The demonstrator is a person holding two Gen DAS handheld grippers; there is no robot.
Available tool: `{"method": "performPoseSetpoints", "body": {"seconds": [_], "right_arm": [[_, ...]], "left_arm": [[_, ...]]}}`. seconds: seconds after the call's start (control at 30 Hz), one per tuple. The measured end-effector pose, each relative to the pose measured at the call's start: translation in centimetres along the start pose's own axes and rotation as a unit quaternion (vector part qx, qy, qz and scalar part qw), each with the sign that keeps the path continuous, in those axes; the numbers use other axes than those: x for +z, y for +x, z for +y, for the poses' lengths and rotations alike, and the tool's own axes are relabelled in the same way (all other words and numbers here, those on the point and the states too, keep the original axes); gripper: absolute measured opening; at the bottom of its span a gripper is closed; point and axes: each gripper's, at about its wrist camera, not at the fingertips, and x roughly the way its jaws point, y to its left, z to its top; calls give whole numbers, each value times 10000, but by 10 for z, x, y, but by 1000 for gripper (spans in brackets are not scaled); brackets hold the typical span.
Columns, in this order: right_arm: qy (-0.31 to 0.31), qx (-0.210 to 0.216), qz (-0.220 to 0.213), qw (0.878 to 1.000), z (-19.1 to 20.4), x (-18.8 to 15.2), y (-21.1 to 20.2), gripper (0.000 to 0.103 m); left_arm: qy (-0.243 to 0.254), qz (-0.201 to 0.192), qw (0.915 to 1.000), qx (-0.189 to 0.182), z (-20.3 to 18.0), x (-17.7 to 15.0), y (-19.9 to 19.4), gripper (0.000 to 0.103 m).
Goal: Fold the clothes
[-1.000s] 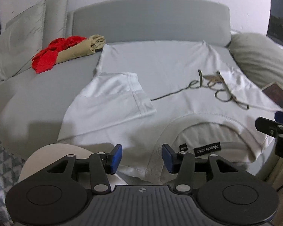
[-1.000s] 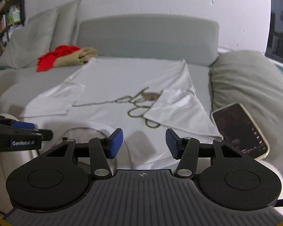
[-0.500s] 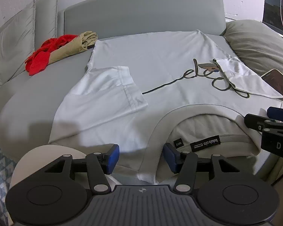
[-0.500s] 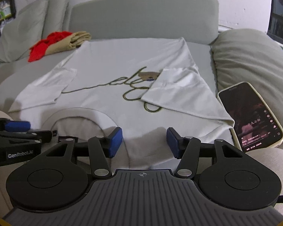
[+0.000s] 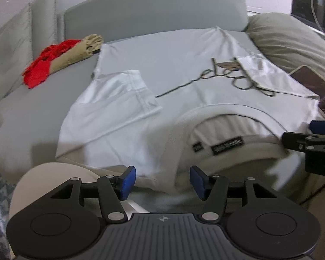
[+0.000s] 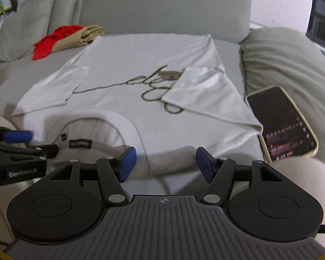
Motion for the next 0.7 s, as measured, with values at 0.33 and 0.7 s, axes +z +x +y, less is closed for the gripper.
{"method": "performPoseSetpoints", "body": {"seconds": [0.33, 0.7], "right_arm": [[1049, 359, -903, 9897, -44, 56, -65, 81], [1604, 478, -1722, 9707, -112, 145, -124, 87]], "left_arm": [[-538, -981, 9930, -380, 35, 49, -69, 56], [-1341, -1490, 9785, -486, 96, 106, -92, 59]]}}
